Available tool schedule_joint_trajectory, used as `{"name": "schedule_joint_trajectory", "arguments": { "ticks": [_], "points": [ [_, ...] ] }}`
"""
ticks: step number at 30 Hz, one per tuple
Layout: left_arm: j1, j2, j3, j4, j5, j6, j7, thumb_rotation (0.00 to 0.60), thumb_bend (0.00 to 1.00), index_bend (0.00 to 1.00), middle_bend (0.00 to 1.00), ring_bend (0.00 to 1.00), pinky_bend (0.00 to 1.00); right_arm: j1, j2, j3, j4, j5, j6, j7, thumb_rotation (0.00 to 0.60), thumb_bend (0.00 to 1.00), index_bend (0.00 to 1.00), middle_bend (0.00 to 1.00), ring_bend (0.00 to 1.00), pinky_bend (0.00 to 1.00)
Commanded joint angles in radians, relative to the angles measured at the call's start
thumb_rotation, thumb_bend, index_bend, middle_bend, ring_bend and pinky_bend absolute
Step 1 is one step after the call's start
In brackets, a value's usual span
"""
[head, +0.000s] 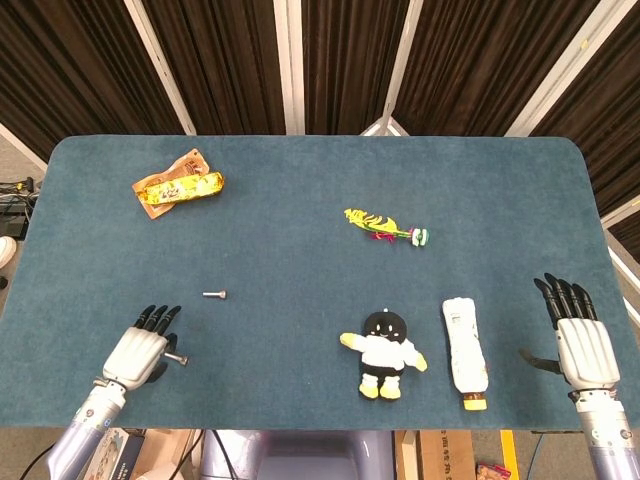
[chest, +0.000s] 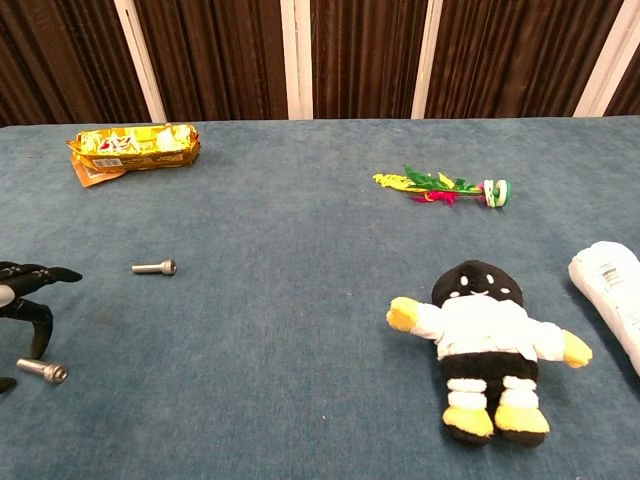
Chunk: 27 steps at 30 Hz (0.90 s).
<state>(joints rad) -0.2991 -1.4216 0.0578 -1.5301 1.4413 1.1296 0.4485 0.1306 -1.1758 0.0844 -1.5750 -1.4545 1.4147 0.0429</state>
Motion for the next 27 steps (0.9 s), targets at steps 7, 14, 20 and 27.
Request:
{"name": "schedule_joint_trajectory", "arguments": {
  "ticks": [7, 14, 20, 27],
  "points": [
    [-0.001, -0.002, 0.003, 0.007, -0.013, -0.002, 0.004, 0.6, 0.47, 0.49, 0.01, 0.0, 0.0, 0.001, -0.001, 0.0, -0.002, 0.007, -0.008, -0.005, 0.6, 0.11, 0.08, 0.07, 0.01, 0.0],
    [-0.01, -0.017, 0.0, 0.016, -0.004, -0.002, -0.006, 0.6, 0.47, 0.49, 0.01, 0.0, 0.0, 0.003, -0.003, 0.0, -0.002, 0.01, -0.013, -0.008, 0.6, 0.11, 0.08, 0.07, 0.01, 0.0],
    [-0.012, -0.029, 0.003, 0.026, 0.008, 0.008, -0.002, 0.6, 0.47, 0.49, 0.01, 0.0, 0.0, 0.004, -0.004, 0.0, -0.001, 0.011, -0.016, -0.009, 0.6, 0.11, 0.08, 0.07, 0.01, 0.0],
    [-0.012, -0.03, 0.012, 0.033, 0.001, -0.003, 0.006, 0.6, 0.48, 0.53, 0.02, 0.0, 0.0, 0.005, -0.005, 0.0, 0.0, 0.015, -0.02, -0.01, 0.6, 0.11, 0.08, 0.07, 0.01, 0.0]
  ]
}}
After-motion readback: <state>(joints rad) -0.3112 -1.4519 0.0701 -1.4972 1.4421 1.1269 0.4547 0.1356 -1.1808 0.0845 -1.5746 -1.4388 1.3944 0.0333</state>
